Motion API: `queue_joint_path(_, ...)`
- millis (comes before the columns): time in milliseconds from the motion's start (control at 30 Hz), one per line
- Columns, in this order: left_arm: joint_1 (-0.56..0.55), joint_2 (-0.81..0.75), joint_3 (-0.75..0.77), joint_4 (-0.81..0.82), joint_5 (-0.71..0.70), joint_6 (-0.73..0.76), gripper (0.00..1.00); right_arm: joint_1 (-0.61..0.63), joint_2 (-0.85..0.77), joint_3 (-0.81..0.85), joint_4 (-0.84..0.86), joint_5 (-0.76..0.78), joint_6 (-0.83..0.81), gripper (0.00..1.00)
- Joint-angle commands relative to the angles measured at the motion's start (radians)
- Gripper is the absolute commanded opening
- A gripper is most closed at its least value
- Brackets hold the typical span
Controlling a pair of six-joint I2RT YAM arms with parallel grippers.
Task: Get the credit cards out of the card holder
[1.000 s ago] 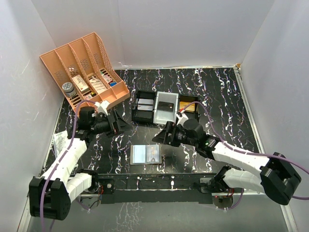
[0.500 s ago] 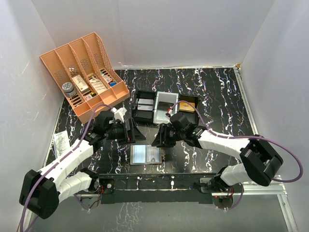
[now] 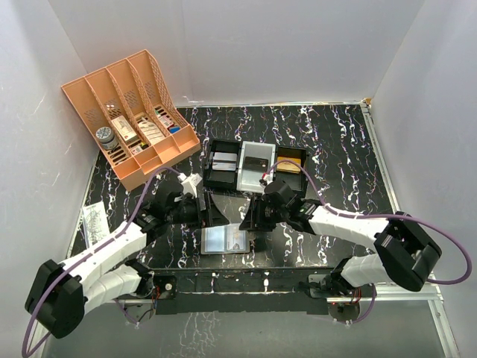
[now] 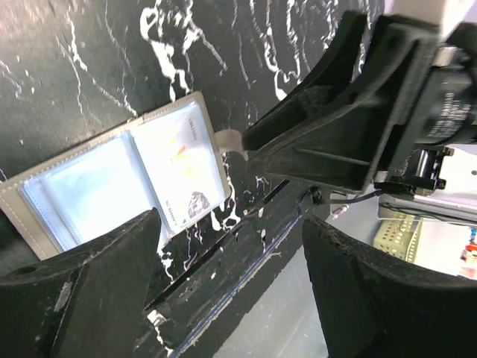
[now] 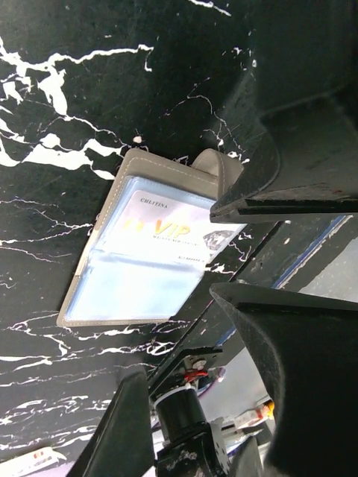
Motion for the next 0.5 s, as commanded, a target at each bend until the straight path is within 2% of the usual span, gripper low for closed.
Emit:
queue_joint_path(0, -0.004, -0.071, 0.059, 0.022, -0.036, 0.084, 0.75, 0.012, -0.003, -0.009, 0.163, -0.008, 0.055, 0.36)
queue_joint_path(200, -0.005, -0.003, 0.037, 0.096, 0.072, 0.003, 0.72, 0.054, 0.087, -0.031, 0.307, -0.05, 0.104, 0.36)
queue_joint_path(367, -0.005, -0.026, 0.06, 0.008, 0.015, 0.014, 0.72, 0.094, 0.132, -0.009, 0.204, 0.095, 0.112, 0.35)
queue_joint_path(467, -0.005, -0.064, 0.047, 0.014, 0.012, -0.018, 0.74, 0.094, 0.103, -0.039, 0.236, 0.097, 0.136, 0.35)
